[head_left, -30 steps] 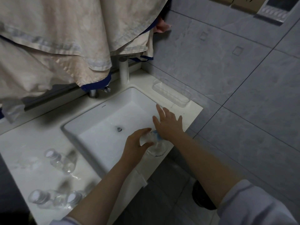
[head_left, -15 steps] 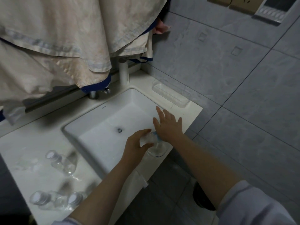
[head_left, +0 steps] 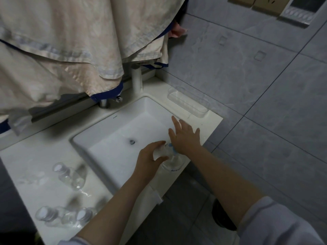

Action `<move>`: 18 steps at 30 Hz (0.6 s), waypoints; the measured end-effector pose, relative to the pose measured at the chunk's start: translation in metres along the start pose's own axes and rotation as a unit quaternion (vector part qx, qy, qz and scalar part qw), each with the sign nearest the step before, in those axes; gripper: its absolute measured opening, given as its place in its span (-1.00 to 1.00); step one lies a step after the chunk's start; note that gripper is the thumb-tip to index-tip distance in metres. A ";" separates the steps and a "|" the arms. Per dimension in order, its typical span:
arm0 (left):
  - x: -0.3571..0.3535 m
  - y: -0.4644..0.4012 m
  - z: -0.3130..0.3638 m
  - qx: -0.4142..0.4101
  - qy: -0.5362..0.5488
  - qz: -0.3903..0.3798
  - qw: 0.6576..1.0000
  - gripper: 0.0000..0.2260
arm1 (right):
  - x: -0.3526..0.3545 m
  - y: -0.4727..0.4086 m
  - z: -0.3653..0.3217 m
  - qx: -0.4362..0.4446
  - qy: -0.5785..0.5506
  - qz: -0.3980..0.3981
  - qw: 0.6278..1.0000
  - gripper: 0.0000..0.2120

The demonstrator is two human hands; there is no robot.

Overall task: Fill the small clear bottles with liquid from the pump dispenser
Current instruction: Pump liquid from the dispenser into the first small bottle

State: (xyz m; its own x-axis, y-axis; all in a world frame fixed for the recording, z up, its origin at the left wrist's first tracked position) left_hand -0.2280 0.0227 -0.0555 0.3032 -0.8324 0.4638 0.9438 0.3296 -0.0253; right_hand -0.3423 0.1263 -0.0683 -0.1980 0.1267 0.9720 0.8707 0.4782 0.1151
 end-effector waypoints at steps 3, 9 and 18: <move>0.004 -0.002 0.006 -0.012 -0.004 0.000 1.000 -0.58 | 0.010 -0.003 -0.001 0.005 0.003 0.013 1.000 -0.45; 0.001 -0.002 0.005 -0.009 0.001 0.000 1.000 -0.59 | -0.001 0.001 0.001 -0.005 -0.019 0.003 1.000 -0.47; 0.003 0.001 0.006 0.001 0.003 -0.002 1.000 -0.58 | 0.007 0.001 -0.001 0.006 -0.006 0.013 1.000 -0.45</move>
State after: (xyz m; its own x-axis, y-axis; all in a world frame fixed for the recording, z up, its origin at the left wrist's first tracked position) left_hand -0.2272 0.0231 -0.0483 0.3006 -0.8367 0.4578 0.9447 0.3271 -0.0224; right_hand -0.3424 0.1261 -0.0614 -0.1812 0.1496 0.9720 0.8703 0.4847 0.0876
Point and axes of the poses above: each hand's wrist, its own y-axis away from the middle knuckle, its own x-axis out of the back of the hand, z = x × y, the point moved 10 cm from there along -y, towards the middle knuckle, and after that the axes turned 8 degrees about x, right-handed, at the moved point
